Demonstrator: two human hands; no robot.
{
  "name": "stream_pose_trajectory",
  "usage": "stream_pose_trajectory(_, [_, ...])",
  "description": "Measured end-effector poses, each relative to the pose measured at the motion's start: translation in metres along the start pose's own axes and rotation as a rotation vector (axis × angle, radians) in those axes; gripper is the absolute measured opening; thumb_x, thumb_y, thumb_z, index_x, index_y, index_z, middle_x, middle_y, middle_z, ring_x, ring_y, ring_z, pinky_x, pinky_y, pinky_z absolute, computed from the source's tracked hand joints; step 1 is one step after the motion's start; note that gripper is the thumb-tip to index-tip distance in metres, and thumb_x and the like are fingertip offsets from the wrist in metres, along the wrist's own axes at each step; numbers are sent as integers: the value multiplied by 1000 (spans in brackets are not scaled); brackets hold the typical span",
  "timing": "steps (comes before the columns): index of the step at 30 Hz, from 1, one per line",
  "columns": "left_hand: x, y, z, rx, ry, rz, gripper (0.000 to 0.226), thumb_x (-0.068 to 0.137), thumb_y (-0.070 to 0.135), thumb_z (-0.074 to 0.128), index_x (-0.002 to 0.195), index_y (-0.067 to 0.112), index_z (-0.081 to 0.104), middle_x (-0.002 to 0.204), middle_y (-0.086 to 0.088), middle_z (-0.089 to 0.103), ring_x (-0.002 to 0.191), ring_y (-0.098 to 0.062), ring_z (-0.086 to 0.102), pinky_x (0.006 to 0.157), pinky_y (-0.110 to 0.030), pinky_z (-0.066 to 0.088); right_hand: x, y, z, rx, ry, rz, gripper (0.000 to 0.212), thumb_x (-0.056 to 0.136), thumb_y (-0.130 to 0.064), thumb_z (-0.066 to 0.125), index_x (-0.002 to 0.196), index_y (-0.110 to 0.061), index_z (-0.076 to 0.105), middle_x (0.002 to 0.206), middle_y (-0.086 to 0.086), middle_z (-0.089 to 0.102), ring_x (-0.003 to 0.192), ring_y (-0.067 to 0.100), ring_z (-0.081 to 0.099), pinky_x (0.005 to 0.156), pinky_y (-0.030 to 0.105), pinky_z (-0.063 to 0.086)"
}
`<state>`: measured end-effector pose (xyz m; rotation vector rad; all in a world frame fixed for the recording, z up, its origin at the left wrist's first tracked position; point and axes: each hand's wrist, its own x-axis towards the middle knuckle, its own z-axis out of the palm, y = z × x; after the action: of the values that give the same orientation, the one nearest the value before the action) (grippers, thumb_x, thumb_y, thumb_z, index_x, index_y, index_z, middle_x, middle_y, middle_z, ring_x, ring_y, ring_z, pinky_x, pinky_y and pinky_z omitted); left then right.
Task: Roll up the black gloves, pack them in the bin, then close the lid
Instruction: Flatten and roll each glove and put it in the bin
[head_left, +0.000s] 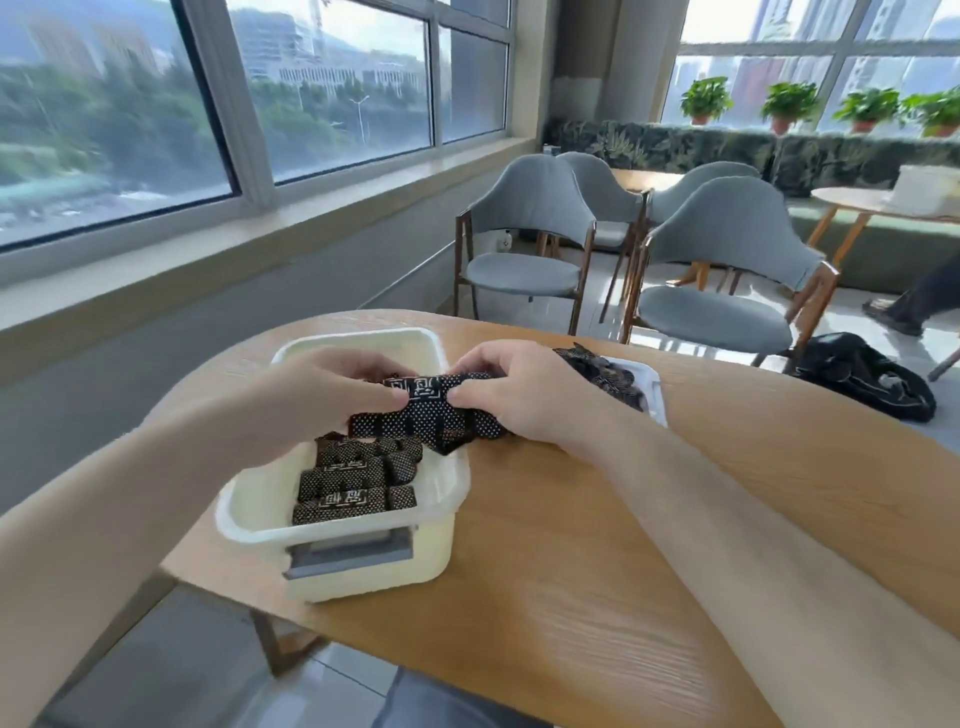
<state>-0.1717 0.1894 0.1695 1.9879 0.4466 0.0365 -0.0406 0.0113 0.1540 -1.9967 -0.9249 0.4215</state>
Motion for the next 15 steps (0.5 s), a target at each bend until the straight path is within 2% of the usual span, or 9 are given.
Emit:
stream_pose_trajectory(2, [3,-4,-17,41,1,-33,23,85,15,78,108,15,76,110,-15,74,105,-38,68,105,-56,46,13,-11,10,-78,-27,-27,13,91,-23,73,104,-21,74,103,-5,73,96,11,68,81,24,54])
stream_pose_trajectory(4, [5,-12,-32,84,-18,-63,16,92,9,70,107,12,75,110,-16,74,96,-29,68,103,-52,49,26,-19,22,-140,-79,-25,8,90,-25,74,99,-25,73,100,-7,73,93,9,67,77,19,53])
stream_pose_trajectory(6, [9,-20,-40,153,-8,-97,14,93,10,69,104,16,75,107,-13,75,93,-23,69,98,-47,53,38,-24,33,-223,-139,-3,7,88,-28,76,91,-31,71,99,-9,73,94,9,68,82,23,55])
stream_pose_trajectory(8, [13,-28,-41,238,10,-128,12,93,14,70,100,23,75,103,-8,76,92,-20,69,90,-38,57,47,-25,41,-297,-191,24,9,86,-29,76,93,-32,71,98,-11,73,95,9,68,86,29,56])
stream_pose_trajectory(12, [15,-36,-40,398,42,-143,11,93,24,69,101,30,73,97,2,71,92,-17,64,69,-26,48,58,-30,55,-381,-273,64,13,89,-28,72,102,-31,71,100,-11,72,96,9,66,81,26,54])
stream_pose_trajectory(15, [17,-38,-45,426,86,-118,9,94,27,67,100,31,73,92,6,68,85,-15,59,64,-27,41,62,-34,61,-368,-237,89,12,93,-30,66,105,-29,67,101,-9,70,92,11,67,80,27,56])
